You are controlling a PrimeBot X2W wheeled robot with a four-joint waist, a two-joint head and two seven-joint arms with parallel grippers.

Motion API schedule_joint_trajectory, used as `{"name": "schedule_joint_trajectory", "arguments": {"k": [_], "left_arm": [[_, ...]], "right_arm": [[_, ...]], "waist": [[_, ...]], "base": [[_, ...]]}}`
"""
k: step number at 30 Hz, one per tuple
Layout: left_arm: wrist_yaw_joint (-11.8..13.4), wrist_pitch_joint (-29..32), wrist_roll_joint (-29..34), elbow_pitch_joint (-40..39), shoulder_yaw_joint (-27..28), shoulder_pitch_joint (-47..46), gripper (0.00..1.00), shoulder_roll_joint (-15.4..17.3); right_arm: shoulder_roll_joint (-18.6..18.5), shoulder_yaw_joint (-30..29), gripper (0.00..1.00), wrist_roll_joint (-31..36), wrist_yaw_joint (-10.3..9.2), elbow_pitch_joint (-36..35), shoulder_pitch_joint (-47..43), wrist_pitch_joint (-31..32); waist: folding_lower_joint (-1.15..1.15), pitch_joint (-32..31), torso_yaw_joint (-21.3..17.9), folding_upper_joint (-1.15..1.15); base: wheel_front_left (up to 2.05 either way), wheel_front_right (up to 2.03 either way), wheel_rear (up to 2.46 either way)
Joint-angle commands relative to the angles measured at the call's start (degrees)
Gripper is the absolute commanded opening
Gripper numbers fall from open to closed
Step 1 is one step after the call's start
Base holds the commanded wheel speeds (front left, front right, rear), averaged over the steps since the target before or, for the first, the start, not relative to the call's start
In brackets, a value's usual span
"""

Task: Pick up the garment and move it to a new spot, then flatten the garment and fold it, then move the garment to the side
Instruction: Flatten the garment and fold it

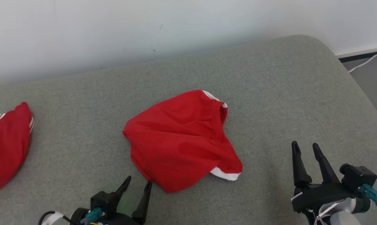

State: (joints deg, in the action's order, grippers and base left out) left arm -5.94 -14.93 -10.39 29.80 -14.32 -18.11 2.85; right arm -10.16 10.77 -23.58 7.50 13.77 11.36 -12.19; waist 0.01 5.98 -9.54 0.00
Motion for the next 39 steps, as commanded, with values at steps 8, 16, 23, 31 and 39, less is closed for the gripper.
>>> {"name": "schedule_joint_trajectory", "arguments": {"k": [8,16,23,31,39], "left_arm": [[1.1,-0.1,5.1,5.3,-3.1,-4.5,1.0,0.1],[1.8,-0.1,5.9,9.9,-4.4,-7.2,0.18,0.2],[2.4,-0.1,4.4,7.6,-4.5,-6.3,0.0,0.1],[3.4,-0.1,3.3,0.1,-3.4,-1.2,0.0,0.1],[4.5,-0.2,3.5,-5.9,-2.3,3.4,0.0,1.7]], "right_arm": [[0.5,0.4,1.0,0.1,-0.02,1.2,0.9,-1.0],[0.3,0.9,1.0,0.0,-0.02,2.0,1.2,-1.4],[0.0,0.7,1.0,0.1,-0.02,2.4,0.4,-1.5],[-0.2,0.0,1.0,-0.2,-0.02,2.8,-1.3,-1.2],[-0.3,-0.7,1.0,-0.2,-0.02,2.8,-2.9,-0.7]], "waist": [[-0.01,1.8,-1.9,0.0],[-0.01,1.2,-2.0,0.0],[-0.01,0.2,-1.0,0.0],[-0.01,-2.4,2.6,0.0],[-0.01,-5.0,8.0,0.0]], "base": [[0.0,0.0,0.0],[0.0,0.0,0.0],[0.0,0.0,0.0],[0.0,0.0,0.0],[0.0,0.0,0.0]]}}
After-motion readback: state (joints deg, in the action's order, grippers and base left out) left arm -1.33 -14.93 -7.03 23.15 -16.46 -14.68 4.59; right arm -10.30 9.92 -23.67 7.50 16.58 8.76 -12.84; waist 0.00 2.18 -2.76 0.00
